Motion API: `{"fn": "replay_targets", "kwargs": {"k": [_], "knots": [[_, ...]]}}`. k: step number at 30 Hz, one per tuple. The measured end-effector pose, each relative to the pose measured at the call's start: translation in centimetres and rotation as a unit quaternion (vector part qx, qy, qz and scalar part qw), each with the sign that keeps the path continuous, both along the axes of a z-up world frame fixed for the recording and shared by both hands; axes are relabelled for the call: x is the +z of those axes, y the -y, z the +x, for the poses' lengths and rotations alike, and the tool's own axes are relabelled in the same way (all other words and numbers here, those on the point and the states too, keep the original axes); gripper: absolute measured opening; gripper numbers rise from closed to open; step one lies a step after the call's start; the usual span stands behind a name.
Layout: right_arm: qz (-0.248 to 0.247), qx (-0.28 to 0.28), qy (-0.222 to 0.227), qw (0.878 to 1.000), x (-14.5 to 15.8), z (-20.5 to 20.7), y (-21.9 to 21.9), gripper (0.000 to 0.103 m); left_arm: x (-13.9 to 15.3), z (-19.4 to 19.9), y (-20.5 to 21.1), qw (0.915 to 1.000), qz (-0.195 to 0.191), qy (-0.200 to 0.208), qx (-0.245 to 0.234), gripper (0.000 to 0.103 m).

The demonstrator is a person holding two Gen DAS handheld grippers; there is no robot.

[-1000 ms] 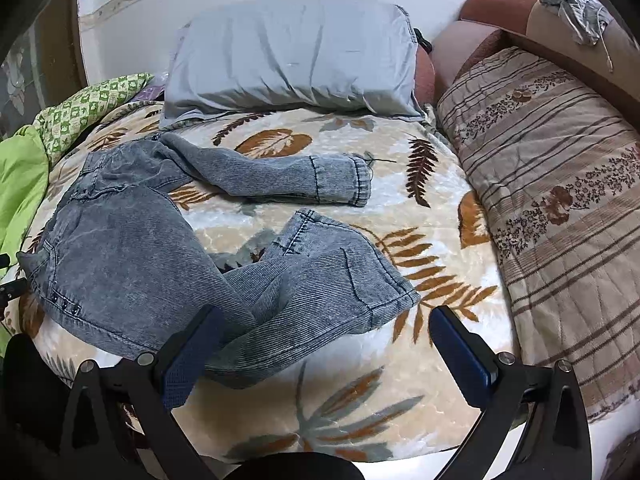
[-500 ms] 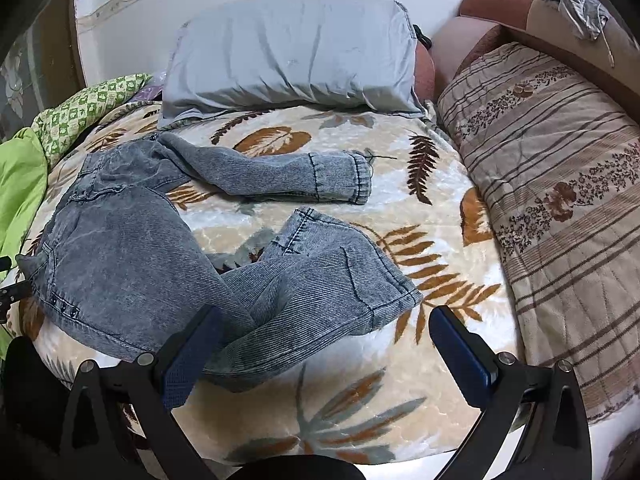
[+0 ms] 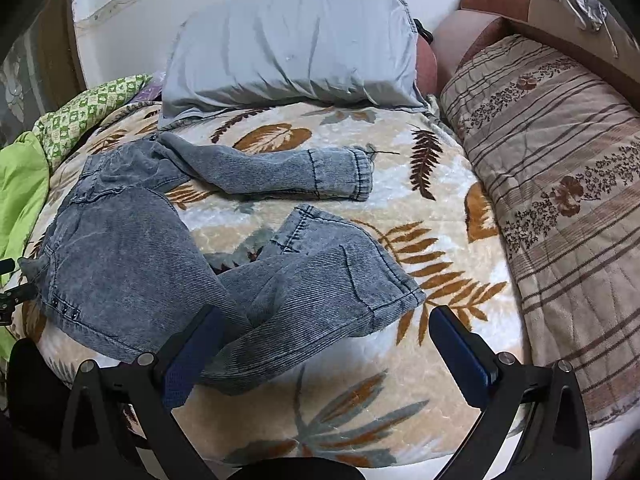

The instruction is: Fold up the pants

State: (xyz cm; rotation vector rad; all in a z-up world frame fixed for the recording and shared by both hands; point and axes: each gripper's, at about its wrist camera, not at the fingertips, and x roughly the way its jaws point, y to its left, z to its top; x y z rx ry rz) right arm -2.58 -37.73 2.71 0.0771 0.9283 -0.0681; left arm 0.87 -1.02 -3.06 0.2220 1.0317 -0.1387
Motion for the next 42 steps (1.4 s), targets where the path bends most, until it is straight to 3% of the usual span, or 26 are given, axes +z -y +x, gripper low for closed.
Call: {"fn": "replay_targets", "kwargs": {"k": [17,42], "knots": [[0.016,0.000,0.008,1.000,0.2,-0.7,0.2,0.103,1.4,-0.5,0.9,0.9998,0.005,0.019,0.003,0.103],[0.032,-0.010,0.008,0.999,0.2,-1.2,0.4,0.103,1.3,-0.3,1.4,0.9999,0.004,0.010,0.004,0.103]]}}
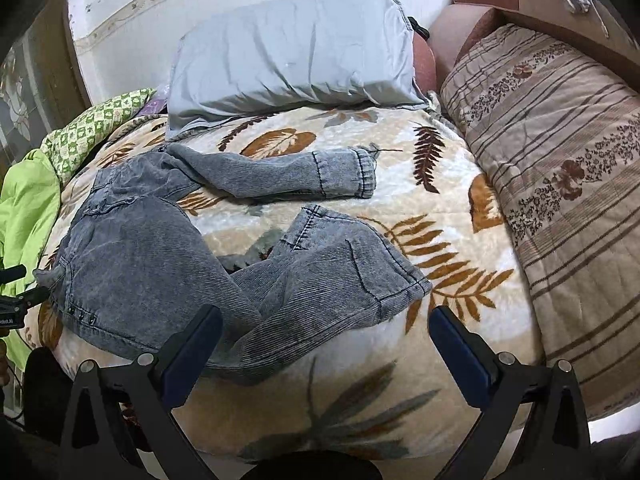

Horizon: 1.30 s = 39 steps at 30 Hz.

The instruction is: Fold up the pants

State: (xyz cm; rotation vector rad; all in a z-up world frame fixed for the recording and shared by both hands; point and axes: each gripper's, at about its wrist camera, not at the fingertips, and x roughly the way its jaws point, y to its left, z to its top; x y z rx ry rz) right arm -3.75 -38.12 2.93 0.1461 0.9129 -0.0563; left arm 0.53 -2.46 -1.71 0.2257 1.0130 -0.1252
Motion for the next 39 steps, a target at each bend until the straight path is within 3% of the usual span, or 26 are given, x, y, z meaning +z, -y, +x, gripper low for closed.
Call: {"fn": "replay_targets", "kwargs": {"k": [7,10,14,18,23,28,30,31,33,34,35,36,38,39], "knots": [[0.008,-0.012,-0.005,1.000,-0.4,0.2,0.6,0.103,-0.5,0.6,0.0,0.9999,-0.005,-0.010,-0.001,0.103],[0.023,-0.039,-0.009,0.999,-0.7,0.2,1.9,0.103,-0.2,1.3,-1.2,0.9988,-0.039,-0.030,0.007,0.103],[0.086,-0.098,-0.019,0.991,-1.8,0.2,5.3,0.103,0.2,2.5,-4.8,0.9926,-0.095,-0.057,0.049,0.103],[0.137,-0.121,-0.033,0.983,-3.7,1.3,6.9,0.103,-0.3,3.5,-9.8,0.9747,-0.169,-0.084,0.120,0.103],[0.242,-0.133,-0.047,0.960,-6.6,2.9,7.7,0.102,-3.2,4.0,-13.5,0.9317,-0.280,-0.144,0.181,0.103],[0.353,-0.151,-0.027,0.923,-8.6,4.1,8.9,0.098,-6.7,5.0,-11.1,0.9099,-0.321,-0.203,0.168,0.103],[0.384,-0.157,-0.017,0.910,-9.2,4.4,9.3,0.094,-7.2,5.4,-10.2,0.9080,-0.325,-0.204,0.168,0.103],[0.395,-0.160,-0.013,0.905,-9.4,4.7,9.5,0.089,-7.2,5.7,-10.0,0.9086,-0.324,-0.198,0.174,0.103],[0.398,-0.169,-0.015,0.901,-9.8,5.2,9.9,0.067,-7.0,5.9,-10.0,0.9025,-0.337,-0.192,0.188,0.103],[0.391,-0.173,-0.023,0.903,-10.0,5.6,10.0,0.049,-6.9,6.1,-10.1,0.9014,-0.340,-0.187,0.192,0.096],[0.385,-0.174,-0.028,0.906,-10.1,5.7,10.1,0.027,-6.8,6.3,-10.2,0.9019,-0.340,-0.183,0.194,0.083],[0.372,-0.174,-0.034,0.911,-10.1,6.0,10.2,0.015,-6.6,6.5,-10.4,0.9039,-0.337,-0.179,0.194,0.073],[0.362,-0.167,-0.027,0.917,-9.6,6.3,10.6,0.008,-6.4,6.8,-10.7,0.9094,-0.322,-0.179,0.193,0.016],[0.360,-0.164,-0.023,0.918,-9.3,6.3,10.9,0.007,-6.4,6.9,-10.7,0.9103,-0.315,-0.186,0.193,0.014]]}}
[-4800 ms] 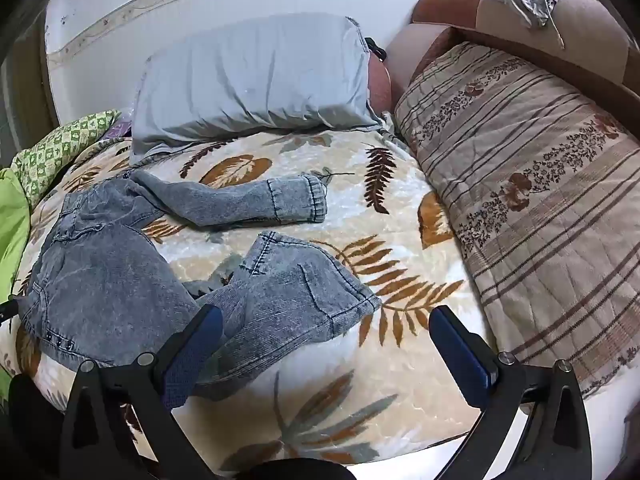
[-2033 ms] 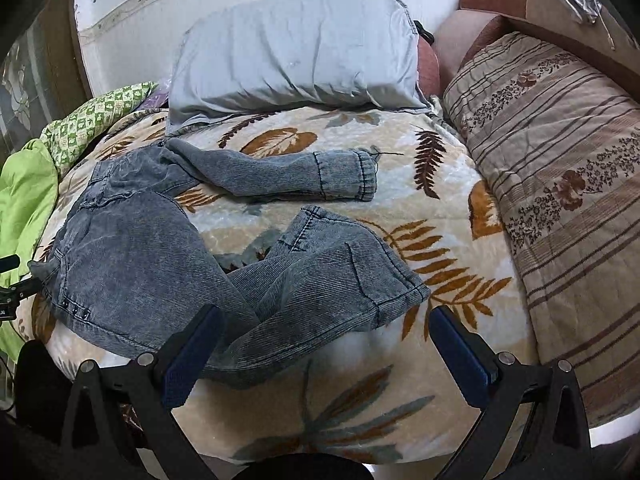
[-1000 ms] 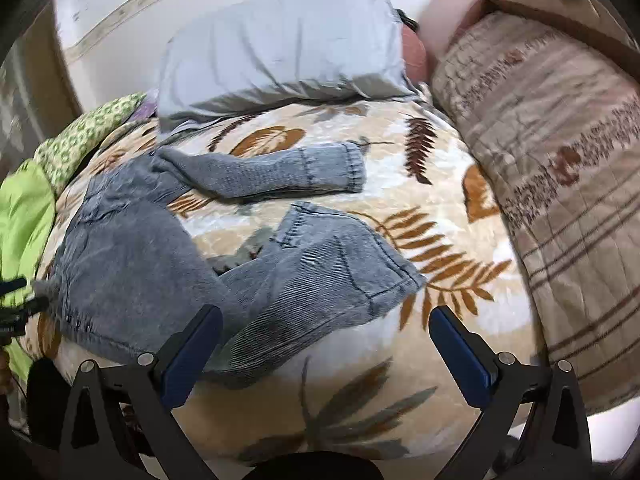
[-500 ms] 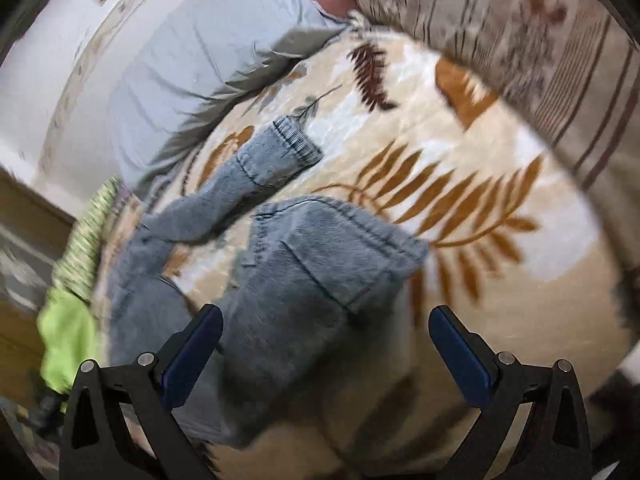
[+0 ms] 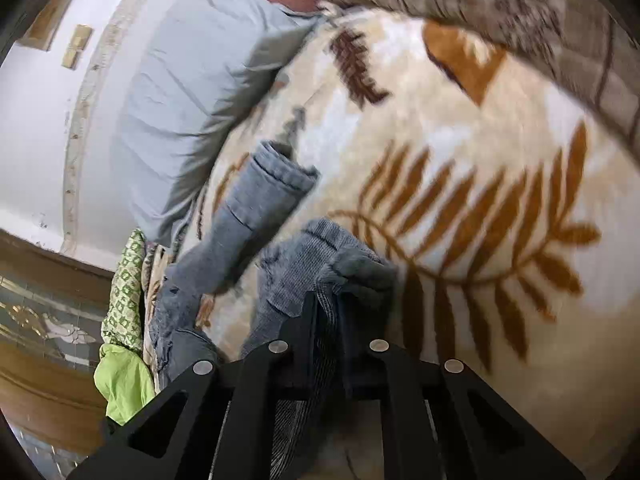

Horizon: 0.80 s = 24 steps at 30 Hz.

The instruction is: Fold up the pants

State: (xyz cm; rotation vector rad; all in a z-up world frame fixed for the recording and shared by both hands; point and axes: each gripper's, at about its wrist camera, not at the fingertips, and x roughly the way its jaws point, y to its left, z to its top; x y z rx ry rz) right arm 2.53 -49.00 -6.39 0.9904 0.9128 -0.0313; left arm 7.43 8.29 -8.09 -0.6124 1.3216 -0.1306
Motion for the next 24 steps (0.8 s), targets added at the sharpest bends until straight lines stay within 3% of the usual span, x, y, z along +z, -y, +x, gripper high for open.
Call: {"fn": "replay_targets", "kwargs": {"k": [4,7,10,14,16,18,19,20,21,22,23,24], "knots": [[-0.048,-0.006,0.069,0.996,5.0,-1.8,1.0,0.006,1.1,-1.4,-0.6,0.9999,0.008,0.006,0.004,0.014],[-0.087,0.003,0.089,0.992,7.5,-4.2,0.9,0.006,2.3,-3.1,-0.6,0.9990,0.038,0.022,-0.009,0.012],[-0.089,0.001,0.071,0.994,6.6,-7.7,0.9,0.006,1.5,-4.3,-0.9,0.9981,0.057,0.014,-0.016,0.011],[-0.050,-0.025,-0.011,0.998,0.7,-10.7,1.9,0.008,0.2,-4.5,-1.2,0.9977,0.065,-0.002,-0.021,0.011],[-0.042,-0.030,-0.029,0.998,-0.2,-11.2,2.0,0.015,1.4,-4.9,-1.0,0.9964,0.069,0.017,-0.047,0.011],[-0.080,-0.040,-0.022,0.996,1.4,-11.8,2.3,0.016,3.6,-5.6,-1.2,0.9928,0.070,0.061,-0.075,0.014],[-0.100,-0.045,-0.013,0.994,2.5,-11.8,2.7,0.020,4.8,-5.9,-1.4,0.9902,0.073,0.085,-0.083,0.022],[-0.122,-0.051,0.006,0.991,4.3,-11.6,3.3,0.028,6.1,-5.9,-1.9,0.9874,0.079,0.108,-0.085,0.045],[-0.130,-0.050,0.016,0.990,5.0,-11.4,3.3,0.033,7.0,-5.6,-2.2,0.9851,0.086,0.123,-0.083,0.060],[-0.138,-0.042,0.027,0.989,5.9,-10.6,3.5,0.044,7.8,-4.8,-2.6,0.9827,0.101,0.135,-0.077,0.086],[-0.139,-0.024,0.033,0.989,6.5,-9.3,3.5,0.056,8.1,-3.8,-2.9,0.9807,0.116,0.141,-0.070,0.090],[-0.133,0.001,0.036,0.990,6.7,-7.7,3.1,0.059,8.1,-2.7,-3.1,0.9797,0.122,0.142,-0.072,0.090]]}}
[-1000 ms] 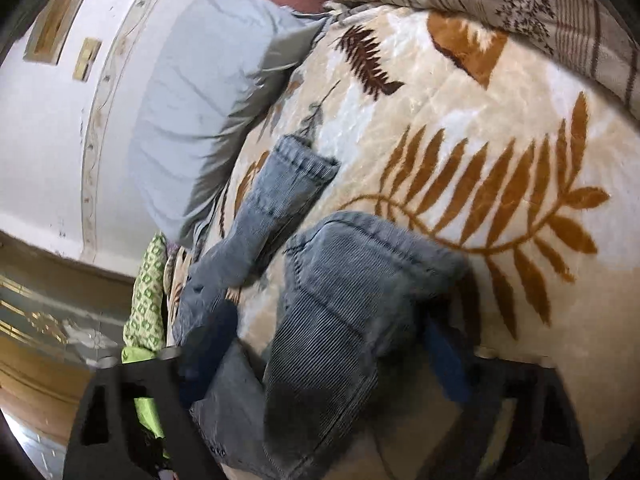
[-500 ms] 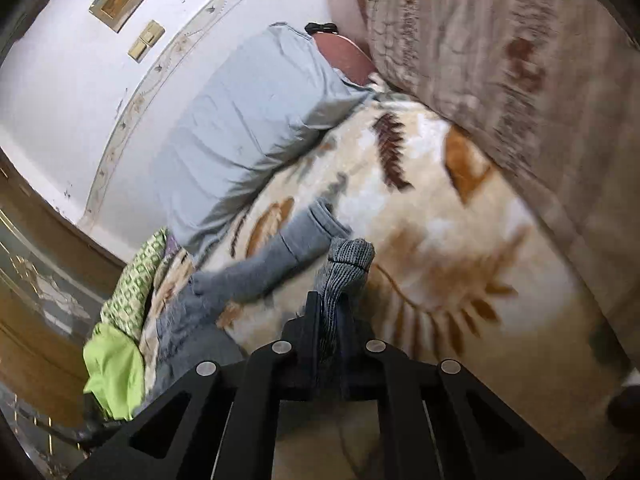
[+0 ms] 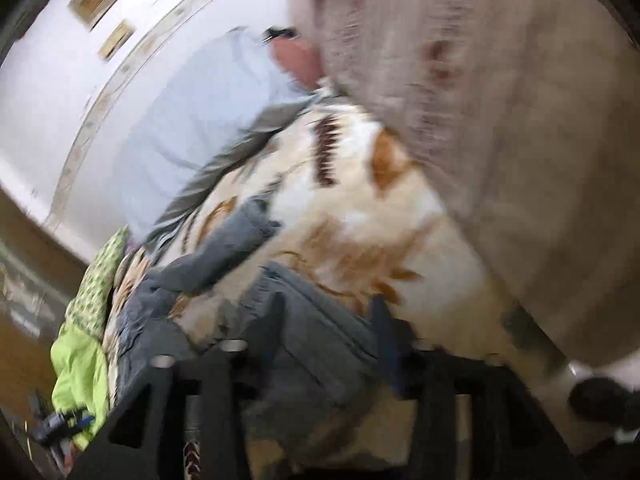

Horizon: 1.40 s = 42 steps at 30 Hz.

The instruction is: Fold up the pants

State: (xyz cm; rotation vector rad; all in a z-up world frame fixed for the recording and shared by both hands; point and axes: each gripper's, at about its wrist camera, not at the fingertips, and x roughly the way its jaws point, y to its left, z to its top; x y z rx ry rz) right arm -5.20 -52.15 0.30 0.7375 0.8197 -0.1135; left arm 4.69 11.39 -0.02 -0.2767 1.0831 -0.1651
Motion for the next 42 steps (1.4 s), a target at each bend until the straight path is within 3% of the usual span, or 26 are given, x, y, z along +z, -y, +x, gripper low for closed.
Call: {"fn": "replay_targets", "kwargs": {"k": [6,10,13,15,16,18,19,20,23,26,30,36,40,42], "knots": [[-0.018,0.089,-0.044,0.995,-2.5,9.1,-3.8,0.060,-5.0,7.0,-1.4,0.9940,0.034,-0.101,0.028,0.090],[-0.061,0.104,-0.087,0.989,-4.9,12.3,-4.9,0.060,-6.7,8.0,-2.0,0.9911,-0.001,-0.129,0.033,0.090],[-0.075,0.131,-0.115,0.982,-6.6,13.9,-5.9,0.063,-7.7,7.7,-1.0,0.9882,-0.026,-0.151,0.005,0.090],[-0.118,0.168,-0.108,0.973,-6.4,14.1,-7.3,0.045,-8.2,7.4,0.3,0.9878,-0.019,-0.154,-0.017,0.090],[-0.140,0.186,-0.108,0.967,-6.2,14.1,-8.0,0.017,-8.2,7.0,1.1,0.9891,-0.002,-0.145,-0.027,0.088],[-0.175,0.201,-0.111,0.957,-5.8,13.9,-8.7,0.013,-7.7,6.6,2.4,0.9909,0.026,-0.127,-0.035,0.063],[-0.189,0.205,-0.105,0.955,-5.2,13.6,-8.9,0.012,-7.3,6.4,2.8,0.9909,0.013,-0.128,-0.040,0.043],[-0.195,0.202,-0.092,0.955,-4.3,13.2,-8.8,0.011,-6.9,6.3,2.9,0.9912,0.004,-0.126,-0.040,0.037],[-0.195,0.150,-0.052,0.968,-2.0,12.1,-6.3,0.011,-6.3,6.1,3.4,0.9924,0.033,-0.113,-0.034,0.037],[-0.185,0.119,-0.089,0.971,-4.0,12.2,-3.6,0.011,-7.7,6.3,3.7,0.9889,0.057,-0.135,-0.025,0.037],[-0.172,0.086,-0.119,0.974,-6.5,11.3,-1.8,0.012,-7.8,5.8,4.3,0.9899,0.061,-0.127,-0.015,0.038],[-0.129,0.015,-0.080,0.988,-4.7,9.2,1.5,0.012,-7.5,4.7,3.7,0.9896,0.065,-0.127,-0.014,0.043],[-0.154,0.014,-0.130,0.979,-5.4,9.1,2.0,0.010,-7.3,4.1,3.0,0.9900,0.065,-0.125,-0.003,0.044],[-0.133,-0.006,-0.111,0.985,-4.6,8.1,2.7,0.013,-6.9,3.7,2.6,0.9899,0.062,-0.128,-0.005,0.044]]}}
